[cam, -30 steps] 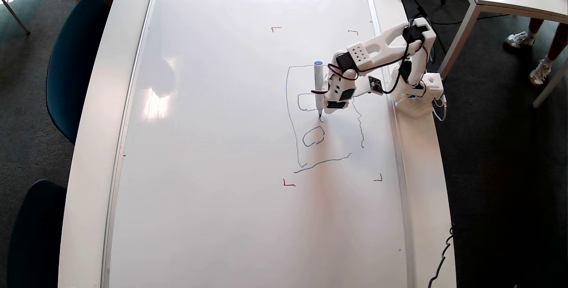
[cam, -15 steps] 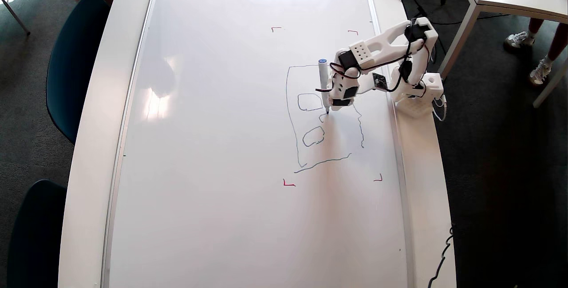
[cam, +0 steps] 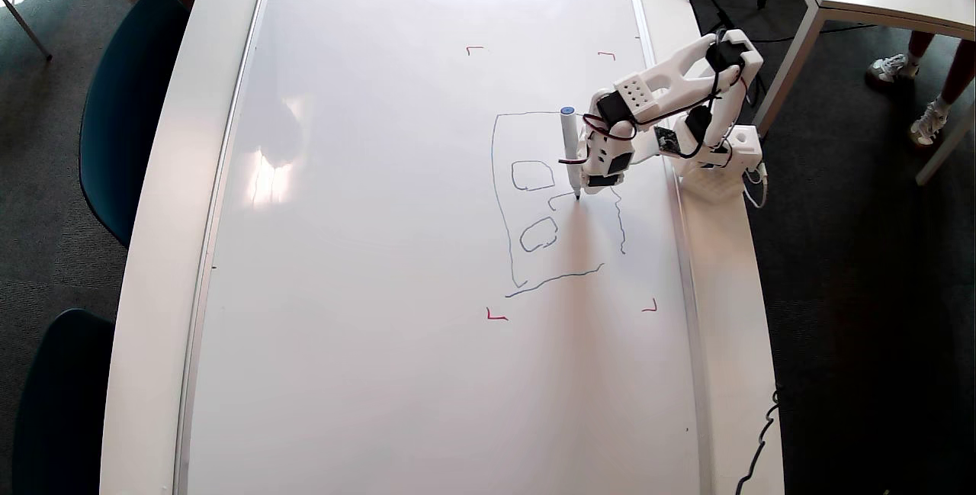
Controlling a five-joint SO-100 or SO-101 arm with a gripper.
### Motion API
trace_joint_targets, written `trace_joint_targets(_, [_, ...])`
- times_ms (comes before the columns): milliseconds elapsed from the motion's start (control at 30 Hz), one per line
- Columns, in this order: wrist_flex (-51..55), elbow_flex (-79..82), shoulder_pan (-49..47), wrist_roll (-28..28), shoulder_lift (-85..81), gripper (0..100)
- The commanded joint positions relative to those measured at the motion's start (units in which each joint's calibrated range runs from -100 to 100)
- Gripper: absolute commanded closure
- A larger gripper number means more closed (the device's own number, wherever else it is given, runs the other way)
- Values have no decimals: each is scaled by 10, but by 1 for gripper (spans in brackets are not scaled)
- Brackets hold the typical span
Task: Draw on a whiteboard a robot head using a pen attached to the gripper
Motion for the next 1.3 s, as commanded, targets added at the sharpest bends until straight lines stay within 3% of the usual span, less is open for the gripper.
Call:
trace_joint_targets(0, [-2,-11,-12,-1,-8,99])
trace_joint_targets(900, [-41,-95,-8,-19,62,99])
trace_joint_targets(1067, [46,-185,11,-18,16,99])
trace_joint_targets(1267, [75,-225,24,-14,7,99])
